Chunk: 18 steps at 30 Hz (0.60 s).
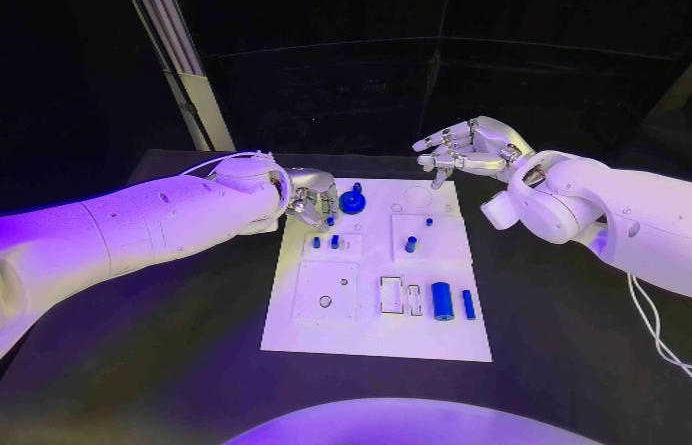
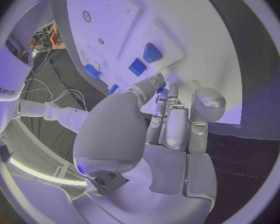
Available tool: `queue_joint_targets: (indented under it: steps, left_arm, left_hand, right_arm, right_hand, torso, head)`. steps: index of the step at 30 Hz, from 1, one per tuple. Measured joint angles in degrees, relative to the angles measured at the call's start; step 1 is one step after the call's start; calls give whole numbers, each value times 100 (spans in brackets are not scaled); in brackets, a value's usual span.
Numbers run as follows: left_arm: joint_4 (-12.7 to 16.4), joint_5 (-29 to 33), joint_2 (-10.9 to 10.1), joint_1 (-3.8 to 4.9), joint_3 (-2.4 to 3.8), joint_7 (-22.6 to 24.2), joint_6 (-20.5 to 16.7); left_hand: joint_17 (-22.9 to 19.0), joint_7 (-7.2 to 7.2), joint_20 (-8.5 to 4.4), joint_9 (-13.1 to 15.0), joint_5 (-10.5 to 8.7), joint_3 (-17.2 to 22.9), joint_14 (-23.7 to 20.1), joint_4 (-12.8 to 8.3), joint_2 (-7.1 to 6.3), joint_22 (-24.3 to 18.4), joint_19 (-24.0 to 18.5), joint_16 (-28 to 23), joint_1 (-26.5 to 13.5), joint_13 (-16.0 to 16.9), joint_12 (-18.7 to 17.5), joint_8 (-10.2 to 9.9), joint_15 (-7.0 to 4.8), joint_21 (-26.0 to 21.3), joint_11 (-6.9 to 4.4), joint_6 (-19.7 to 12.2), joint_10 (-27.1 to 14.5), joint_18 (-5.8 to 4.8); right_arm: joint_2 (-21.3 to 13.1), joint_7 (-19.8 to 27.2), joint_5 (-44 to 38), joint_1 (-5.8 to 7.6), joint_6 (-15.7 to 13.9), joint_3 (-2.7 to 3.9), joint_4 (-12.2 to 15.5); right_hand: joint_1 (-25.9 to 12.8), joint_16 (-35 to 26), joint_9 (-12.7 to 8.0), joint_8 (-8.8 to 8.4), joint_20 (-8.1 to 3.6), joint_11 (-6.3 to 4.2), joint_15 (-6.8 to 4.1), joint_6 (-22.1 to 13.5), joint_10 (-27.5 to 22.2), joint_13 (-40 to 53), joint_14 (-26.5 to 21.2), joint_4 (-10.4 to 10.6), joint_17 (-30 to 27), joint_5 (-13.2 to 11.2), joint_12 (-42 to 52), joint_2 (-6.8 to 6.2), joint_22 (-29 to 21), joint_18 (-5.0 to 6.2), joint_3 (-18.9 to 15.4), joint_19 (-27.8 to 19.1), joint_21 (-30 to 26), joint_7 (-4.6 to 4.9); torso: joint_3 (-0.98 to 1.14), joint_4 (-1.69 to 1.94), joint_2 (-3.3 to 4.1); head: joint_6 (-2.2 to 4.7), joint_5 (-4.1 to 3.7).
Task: Assemble the parts on the task board
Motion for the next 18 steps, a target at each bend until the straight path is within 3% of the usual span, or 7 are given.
queue_joint_targets:
  steps: [8, 13, 16, 18]
  left_arm:
    - [13, 22, -56, 0, 0, -11, -32]
    - [51, 88, -228, 0, 0, -4, -130]
    - [57, 360, -402, 13, 0, 61, -290]
    - [66, 726, -513, 26, 1, 155, -448]
  left_hand:
    - [-33, -8, 20, 0, 0, -32, 0, -1, -27, -23, -20, 0, -27, 0, -23, -105, 0, -16, 8, -172, -110, 0]
    - [-85, 12, 39, 1, 0, -65, 0, 1, -26, -93, -40, -28, -27, 1, -67, -130, 41, -110, 39, -192, -226, 0]
    - [-323, 14, 90, 16, 0, -86, -62, -10, -27, -380, -173, -156, -26, 1, -67, -130, 103, -419, 82, -190, -328, -1]
    - [-912, 122, 119, 36, 0, -102, -299, -25, -26, -942, -473, -461, -26, -3, -119, -80, 166, -1019, 151, -82, -445, 138]
  right_arm:
    - [0, -11, -54, 0, -9, 0, -31]
    - [-5, -71, -459, 0, -20, 0, -116]
    - [-17, -181, -1020, 0, -27, -1, -182]
    - [-21, -287, -1466, -5, -29, 0, -207]
  right_hand:
    - [6, 35, 0, 29, 0, 0, 0, 0, -42, 5, -42, -31, 12, 0, 0, 6, 11, 0, 31, 0, 0, 0]
    - [182, 94, 29, 104, -2, 17, -23, 72, -315, -63, -65, -168, 32, -113, -79, 29, 66, -1, 168, 2, 46, 7]
    - [242, 253, 33, 149, -53, 42, -42, 125, -556, -236, 152, -259, 111, -262, -314, 46, 178, 1, 259, 203, 258, 1]
    - [295, 369, 42, 184, -83, 41, -63, 201, -555, -352, 313, -317, 180, -335, -416, 36, 278, 0, 317, 331, 428, -18]
  torso:
    - [-2, 0, -3]
    - [-7, 0, -3]
    - [-8, 0, -6]
    - [-7, 0, -7]
  head:
    - [18, 0]
    - [34, -17]
    - [51, -49]
    - [67, -82]
